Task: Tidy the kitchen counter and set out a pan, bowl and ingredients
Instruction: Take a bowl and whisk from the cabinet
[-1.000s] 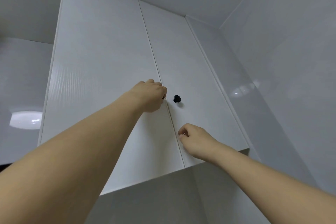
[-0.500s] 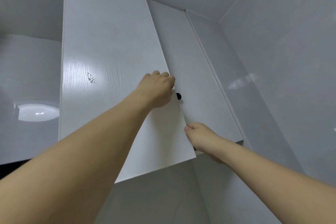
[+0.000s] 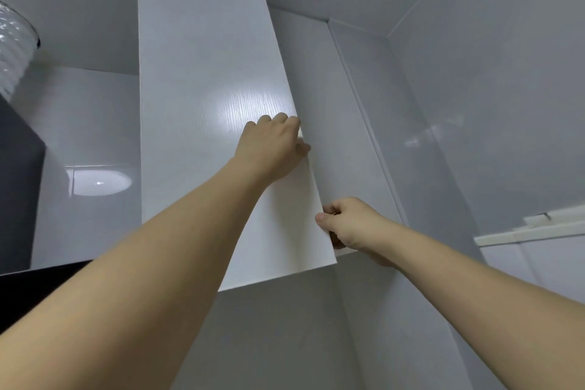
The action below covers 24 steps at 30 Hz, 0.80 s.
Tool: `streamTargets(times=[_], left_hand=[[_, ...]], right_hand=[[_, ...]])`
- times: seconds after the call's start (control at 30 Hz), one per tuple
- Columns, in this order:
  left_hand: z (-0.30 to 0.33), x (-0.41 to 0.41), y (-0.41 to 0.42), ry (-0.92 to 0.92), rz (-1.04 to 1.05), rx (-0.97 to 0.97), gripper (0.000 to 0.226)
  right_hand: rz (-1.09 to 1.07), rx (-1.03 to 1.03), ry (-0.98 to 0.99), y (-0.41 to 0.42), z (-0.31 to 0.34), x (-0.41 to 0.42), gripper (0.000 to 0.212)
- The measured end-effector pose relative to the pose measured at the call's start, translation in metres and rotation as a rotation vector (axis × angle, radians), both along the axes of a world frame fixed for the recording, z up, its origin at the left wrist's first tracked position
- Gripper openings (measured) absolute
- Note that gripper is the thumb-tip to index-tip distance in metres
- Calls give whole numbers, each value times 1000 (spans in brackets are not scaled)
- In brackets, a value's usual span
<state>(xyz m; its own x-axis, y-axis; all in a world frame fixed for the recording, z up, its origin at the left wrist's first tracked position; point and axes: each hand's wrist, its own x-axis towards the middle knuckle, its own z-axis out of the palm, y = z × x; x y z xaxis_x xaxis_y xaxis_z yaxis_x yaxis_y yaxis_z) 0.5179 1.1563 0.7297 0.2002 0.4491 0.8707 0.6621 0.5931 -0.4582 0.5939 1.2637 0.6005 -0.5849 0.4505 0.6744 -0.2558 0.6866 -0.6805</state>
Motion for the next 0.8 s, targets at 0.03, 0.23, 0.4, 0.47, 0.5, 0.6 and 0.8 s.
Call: streamTargets(times=[0.03,0.23,0.4,0.47,0.5,0.6,0.8], left_hand=[[1,4,-2,-12,16,20,32],[-5,41,-27,-117,136,151,42],[2,66,-50,-143,157,162,57],[3,73,-57,-138,189,146,68],[3,75,-61,-128,217,139,70],[5,81,-70,-152,245,106,70],[5,86,-83,-110,284,91,69]], right_hand=[[-6,8,-2,-3,0,4,36],[-84,164,50,-29,-7,28,21],[-98,266,105,-50,-6,48,27],[-60,275,135,-55,-6,54,29],[-21,278,155,-57,-7,56,31],[64,273,210,-61,-9,56,38],[225,244,229,-60,-6,52,42]])
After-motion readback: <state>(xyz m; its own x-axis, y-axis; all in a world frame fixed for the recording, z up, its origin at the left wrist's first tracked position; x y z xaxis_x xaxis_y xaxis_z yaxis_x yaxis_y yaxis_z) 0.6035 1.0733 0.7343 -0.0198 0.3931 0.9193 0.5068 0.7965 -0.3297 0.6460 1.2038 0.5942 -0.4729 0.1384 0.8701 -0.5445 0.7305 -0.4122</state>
